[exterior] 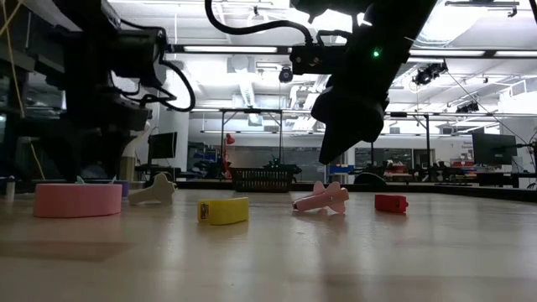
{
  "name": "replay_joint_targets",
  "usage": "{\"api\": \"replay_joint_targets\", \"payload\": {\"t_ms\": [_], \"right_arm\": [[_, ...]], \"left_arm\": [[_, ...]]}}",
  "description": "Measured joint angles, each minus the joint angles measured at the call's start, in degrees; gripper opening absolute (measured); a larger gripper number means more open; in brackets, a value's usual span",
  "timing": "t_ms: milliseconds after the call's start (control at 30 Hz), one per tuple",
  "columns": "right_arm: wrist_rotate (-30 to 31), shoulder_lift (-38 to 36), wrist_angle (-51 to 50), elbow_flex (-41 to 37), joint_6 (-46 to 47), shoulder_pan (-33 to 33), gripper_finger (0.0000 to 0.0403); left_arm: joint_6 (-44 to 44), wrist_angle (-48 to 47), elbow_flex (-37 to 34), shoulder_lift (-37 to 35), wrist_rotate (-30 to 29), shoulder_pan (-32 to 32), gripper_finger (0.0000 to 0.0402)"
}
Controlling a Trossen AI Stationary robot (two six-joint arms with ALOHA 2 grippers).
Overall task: Pick and place Stapler, Stapler remover, tape
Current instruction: Put the blue tape into the green bin
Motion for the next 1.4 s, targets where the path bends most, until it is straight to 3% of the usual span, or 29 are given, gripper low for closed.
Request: {"api": "replay_joint_targets", "payload": {"t_ms": [200, 333, 900, 1067, 1400], "right_arm": [[0.0, 0.0, 0.0, 0.0, 0.0, 0.0, 0.0193], [0.0, 0.0, 0.0, 0.0, 0.0, 0.0, 0.0193], [0.0, 0.0, 0.0, 0.0, 1.7, 0.0, 0.0193], [1.6, 0.0, 0.0, 0.0, 1.6, 0.0, 0.0193], [15.1, 0.0, -0.3, 0.0, 1.4, 0.6, 0.0193]], "left_arm": [[0.6, 2.1, -1.5, 0.0, 2.2, 2.0, 0.0316], [0.4, 3.1, -2.1, 0.0, 4.2, 1.9, 0.0285], [0.3, 4.5, -2.4, 0.0, 5.9, 1.7, 0.0034], [0.5, 6.1, -2.4, 0.0, 4.6, 1.7, 0.0033], [4.3, 8.2, 2.3, -1.4, 3.9, 1.8, 0.0035]]}}
